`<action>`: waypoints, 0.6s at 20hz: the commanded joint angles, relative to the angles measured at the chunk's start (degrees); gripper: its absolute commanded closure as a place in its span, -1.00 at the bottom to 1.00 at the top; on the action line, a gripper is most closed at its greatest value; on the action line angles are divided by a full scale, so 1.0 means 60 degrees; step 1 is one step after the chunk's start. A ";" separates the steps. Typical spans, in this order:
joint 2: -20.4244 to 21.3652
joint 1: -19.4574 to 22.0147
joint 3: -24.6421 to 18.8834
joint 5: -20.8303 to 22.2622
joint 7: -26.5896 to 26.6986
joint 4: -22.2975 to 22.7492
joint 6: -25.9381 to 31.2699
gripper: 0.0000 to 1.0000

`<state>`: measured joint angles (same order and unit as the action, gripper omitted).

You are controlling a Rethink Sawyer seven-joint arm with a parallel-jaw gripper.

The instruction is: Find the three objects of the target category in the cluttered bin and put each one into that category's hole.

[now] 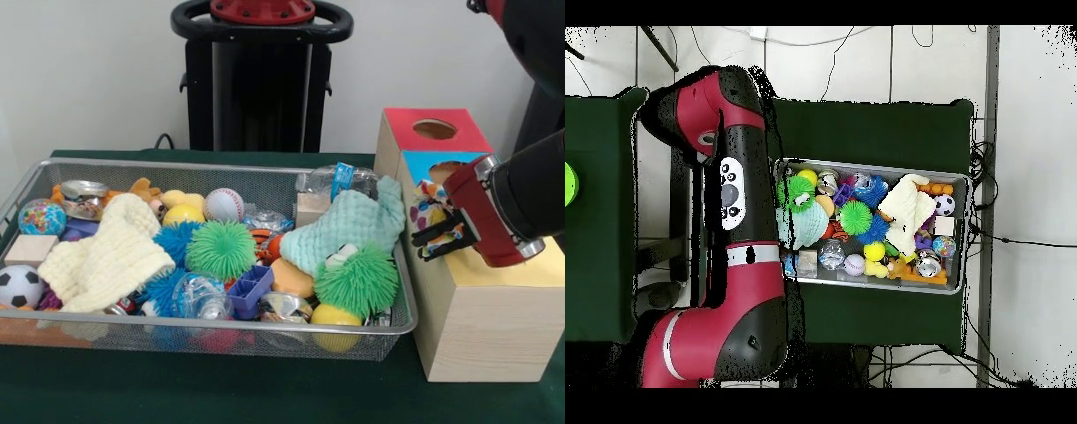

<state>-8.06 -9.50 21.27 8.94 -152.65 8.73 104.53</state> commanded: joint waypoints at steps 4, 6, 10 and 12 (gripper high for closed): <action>0.0547 0.0362 0.0227 -0.0386 -0.1859 0.0200 0.1278 1.00; 0.0980 0.0642 0.0458 -0.0500 -0.0914 0.0068 0.1980 1.00; 0.1122 0.1007 0.1126 -0.0363 0.0831 -0.0586 0.2634 1.00; 0.1114 0.1129 0.1432 -0.0279 0.1474 -0.0873 0.2789 1.00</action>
<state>-5.41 -7.02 25.97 7.80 -152.65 5.93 114.65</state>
